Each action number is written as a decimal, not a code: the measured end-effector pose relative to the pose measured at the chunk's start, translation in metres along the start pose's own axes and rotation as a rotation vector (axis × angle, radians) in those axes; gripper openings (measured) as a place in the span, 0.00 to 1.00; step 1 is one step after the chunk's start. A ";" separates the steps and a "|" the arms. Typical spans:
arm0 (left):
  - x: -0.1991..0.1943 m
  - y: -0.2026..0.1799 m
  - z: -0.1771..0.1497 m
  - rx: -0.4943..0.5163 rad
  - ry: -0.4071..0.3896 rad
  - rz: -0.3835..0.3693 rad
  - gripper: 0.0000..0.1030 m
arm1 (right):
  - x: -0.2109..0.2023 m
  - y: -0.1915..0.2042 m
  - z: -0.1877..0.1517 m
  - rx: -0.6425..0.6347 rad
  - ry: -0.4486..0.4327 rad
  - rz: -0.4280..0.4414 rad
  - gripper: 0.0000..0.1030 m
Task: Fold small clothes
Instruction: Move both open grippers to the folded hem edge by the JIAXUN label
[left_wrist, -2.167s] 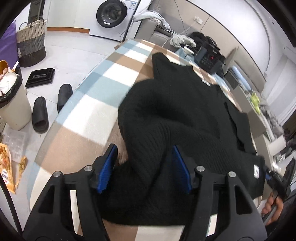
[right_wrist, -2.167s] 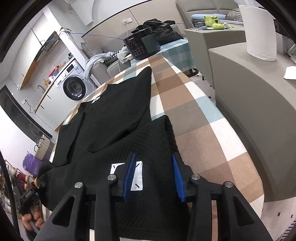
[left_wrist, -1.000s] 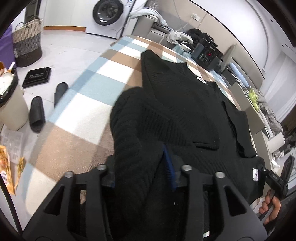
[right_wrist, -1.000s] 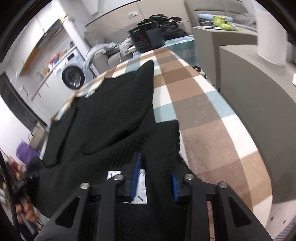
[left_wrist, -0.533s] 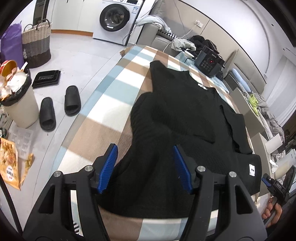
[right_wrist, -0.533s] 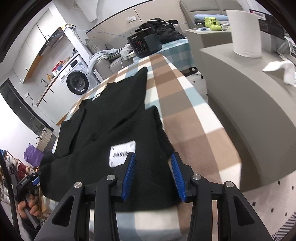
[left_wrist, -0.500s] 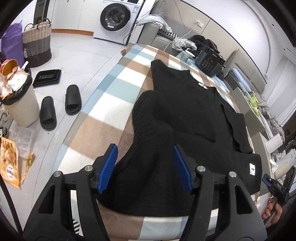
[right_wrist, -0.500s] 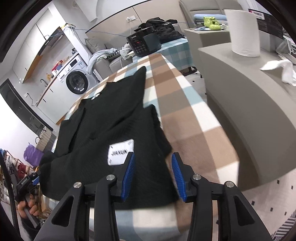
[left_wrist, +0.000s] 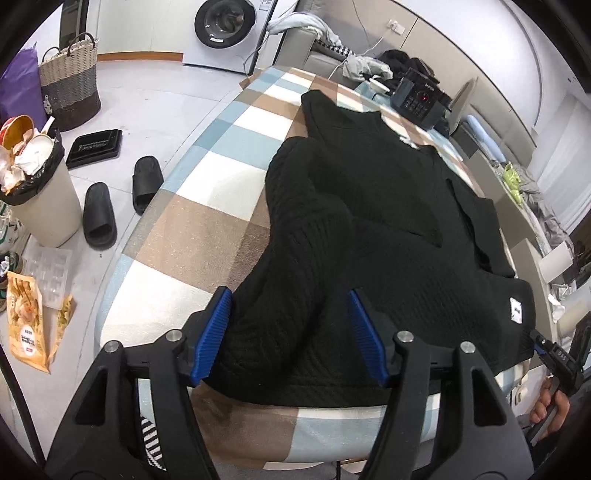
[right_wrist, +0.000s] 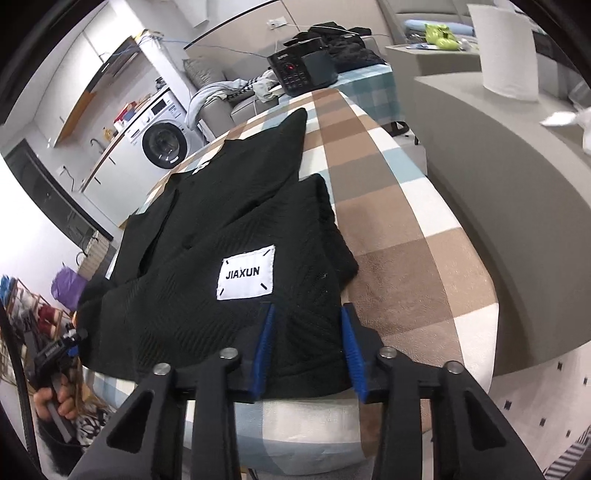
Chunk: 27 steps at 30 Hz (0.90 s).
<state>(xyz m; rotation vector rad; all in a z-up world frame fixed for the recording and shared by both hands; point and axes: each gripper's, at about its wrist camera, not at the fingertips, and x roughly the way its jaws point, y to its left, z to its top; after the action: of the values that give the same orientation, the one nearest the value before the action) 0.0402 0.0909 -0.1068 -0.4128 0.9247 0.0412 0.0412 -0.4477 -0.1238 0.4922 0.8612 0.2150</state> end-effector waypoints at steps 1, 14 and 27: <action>-0.002 -0.001 0.000 0.009 -0.006 -0.004 0.44 | -0.001 0.001 0.000 -0.007 0.000 0.007 0.32; -0.007 0.022 0.001 0.016 -0.009 0.201 0.47 | 0.004 -0.009 0.003 0.029 0.010 -0.022 0.32; 0.003 0.021 0.004 0.014 0.005 0.095 0.37 | 0.006 -0.010 0.006 0.043 0.008 0.007 0.37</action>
<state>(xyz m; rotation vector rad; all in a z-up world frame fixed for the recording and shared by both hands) 0.0413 0.1111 -0.1139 -0.3558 0.9488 0.1200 0.0499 -0.4561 -0.1297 0.5346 0.8737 0.2051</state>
